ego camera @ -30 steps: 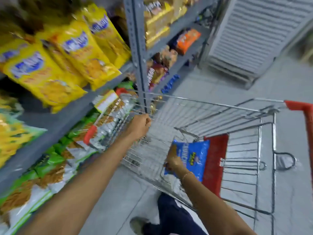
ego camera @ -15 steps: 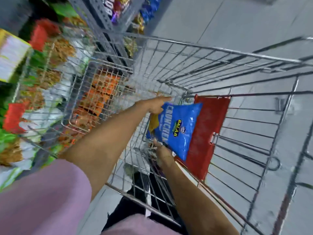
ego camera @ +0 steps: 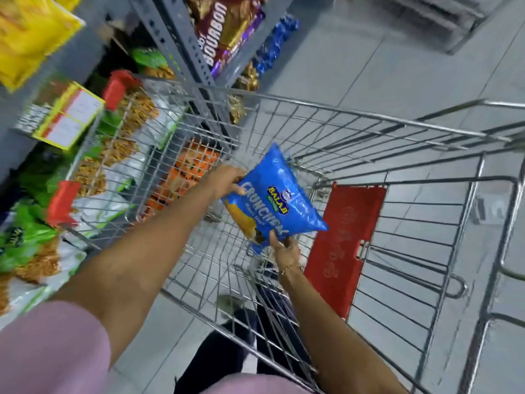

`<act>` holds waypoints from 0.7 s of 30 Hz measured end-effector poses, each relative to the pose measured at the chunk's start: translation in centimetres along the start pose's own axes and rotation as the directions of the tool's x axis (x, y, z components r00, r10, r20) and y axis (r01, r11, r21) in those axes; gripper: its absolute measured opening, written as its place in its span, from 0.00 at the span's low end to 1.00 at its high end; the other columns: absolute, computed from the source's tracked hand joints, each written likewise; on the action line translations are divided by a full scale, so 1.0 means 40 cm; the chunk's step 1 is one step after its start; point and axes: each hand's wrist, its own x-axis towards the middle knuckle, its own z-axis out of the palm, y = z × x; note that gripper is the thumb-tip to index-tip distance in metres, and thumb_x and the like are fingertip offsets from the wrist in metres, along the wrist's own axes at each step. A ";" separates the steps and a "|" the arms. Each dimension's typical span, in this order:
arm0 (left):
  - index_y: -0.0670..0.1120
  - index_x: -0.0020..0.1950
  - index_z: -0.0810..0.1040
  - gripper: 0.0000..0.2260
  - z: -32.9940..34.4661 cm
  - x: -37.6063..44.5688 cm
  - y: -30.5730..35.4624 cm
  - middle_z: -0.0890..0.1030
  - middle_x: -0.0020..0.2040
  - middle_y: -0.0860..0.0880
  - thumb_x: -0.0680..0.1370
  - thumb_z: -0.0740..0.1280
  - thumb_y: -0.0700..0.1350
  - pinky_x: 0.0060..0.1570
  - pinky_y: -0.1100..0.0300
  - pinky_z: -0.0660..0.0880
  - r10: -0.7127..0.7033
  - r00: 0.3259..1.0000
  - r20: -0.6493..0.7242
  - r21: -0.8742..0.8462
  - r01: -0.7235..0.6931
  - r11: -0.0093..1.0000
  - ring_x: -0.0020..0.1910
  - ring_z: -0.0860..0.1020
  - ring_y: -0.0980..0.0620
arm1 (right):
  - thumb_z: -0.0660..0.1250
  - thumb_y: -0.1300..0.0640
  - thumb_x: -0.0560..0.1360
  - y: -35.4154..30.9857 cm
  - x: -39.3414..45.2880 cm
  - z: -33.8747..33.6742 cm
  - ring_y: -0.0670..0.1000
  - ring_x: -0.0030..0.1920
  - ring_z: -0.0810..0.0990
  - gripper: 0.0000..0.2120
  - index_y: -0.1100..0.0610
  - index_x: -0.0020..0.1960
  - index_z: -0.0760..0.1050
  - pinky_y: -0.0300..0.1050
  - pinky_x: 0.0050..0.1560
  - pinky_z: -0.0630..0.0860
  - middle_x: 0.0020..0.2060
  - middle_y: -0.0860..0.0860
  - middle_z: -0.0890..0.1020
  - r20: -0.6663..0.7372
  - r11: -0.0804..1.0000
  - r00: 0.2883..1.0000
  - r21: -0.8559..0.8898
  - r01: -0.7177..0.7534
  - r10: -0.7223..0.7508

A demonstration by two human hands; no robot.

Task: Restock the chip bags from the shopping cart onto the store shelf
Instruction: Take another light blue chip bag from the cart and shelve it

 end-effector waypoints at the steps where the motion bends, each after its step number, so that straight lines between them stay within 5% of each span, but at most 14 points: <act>1: 0.42 0.53 0.79 0.13 -0.011 -0.035 -0.029 0.82 0.52 0.40 0.70 0.73 0.45 0.47 0.55 0.72 -0.036 0.998 -0.060 -0.071 0.031 0.997 0.50 0.78 0.44 | 0.66 0.67 0.75 -0.022 0.007 0.005 0.47 0.44 0.80 0.16 0.67 0.62 0.73 0.26 0.36 0.76 0.52 0.55 0.80 0.036 0.997 0.998 -0.052 0.053 -0.051; 4: 0.38 0.55 0.79 0.14 -0.055 -0.153 -0.099 0.81 0.55 0.38 0.72 0.72 0.42 0.54 0.50 0.75 -0.128 0.972 -0.198 -0.266 0.072 0.961 0.53 0.78 0.42 | 0.64 0.69 0.75 -0.130 -0.013 0.050 0.36 0.33 0.82 0.15 0.71 0.62 0.72 0.28 0.34 0.78 0.46 0.51 0.80 0.191 0.969 0.960 -0.095 0.228 -0.207; 7: 0.36 0.51 0.77 0.12 -0.117 -0.293 -0.139 0.83 0.42 0.40 0.74 0.69 0.43 0.38 0.55 0.74 -0.232 0.916 -0.327 -0.389 0.093 0.917 0.38 0.79 0.46 | 0.64 0.69 0.75 -0.235 -0.081 0.125 0.42 0.38 0.84 0.14 0.69 0.61 0.73 0.39 0.44 0.82 0.50 0.52 0.81 0.325 0.911 0.880 -0.105 0.399 -0.347; 10: 0.40 0.47 0.79 0.08 -0.209 -0.457 -0.143 0.79 0.38 0.46 0.74 0.70 0.44 0.27 0.64 0.64 -0.263 0.817 -0.514 -0.407 0.038 0.913 0.35 0.75 0.51 | 0.66 0.68 0.75 -0.343 -0.189 0.210 0.46 0.43 0.82 0.15 0.70 0.60 0.74 0.44 0.49 0.82 0.55 0.62 0.80 0.393 0.843 0.802 -0.109 0.526 -0.450; 14: 0.43 0.37 0.77 0.08 -0.335 -0.701 -0.115 0.83 0.41 0.36 0.72 0.72 0.45 0.39 0.53 0.75 -0.266 0.690 -0.673 -0.475 -0.127 0.871 0.39 0.80 0.46 | 0.68 0.63 0.74 -0.489 -0.369 0.301 0.54 0.49 0.78 0.12 0.67 0.56 0.78 0.61 0.56 0.78 0.53 0.69 0.81 0.493 0.694 0.628 -0.068 0.717 -0.601; 17: 0.49 0.39 0.80 0.03 -0.424 -0.893 -0.068 0.85 0.47 0.37 0.71 0.73 0.43 0.48 0.47 0.77 -0.257 0.558 -0.789 -0.486 -0.310 0.817 0.42 0.81 0.47 | 0.71 0.53 0.72 -0.602 -0.534 0.342 0.53 0.41 0.74 0.20 0.73 0.46 0.75 0.59 0.46 0.76 0.40 0.70 0.81 0.520 0.563 0.480 0.001 0.827 -0.707; 21: 0.48 0.44 0.82 0.03 -0.528 -1.107 0.004 0.85 0.47 0.44 0.72 0.72 0.47 0.45 0.58 0.77 -0.203 0.373 -0.905 -0.373 -0.469 0.801 0.39 0.80 0.59 | 0.70 0.31 0.62 -0.737 -0.769 0.380 0.50 0.30 0.70 0.36 0.68 0.38 0.72 0.48 0.31 0.70 0.30 0.66 0.73 0.517 0.386 0.269 0.130 0.913 -0.812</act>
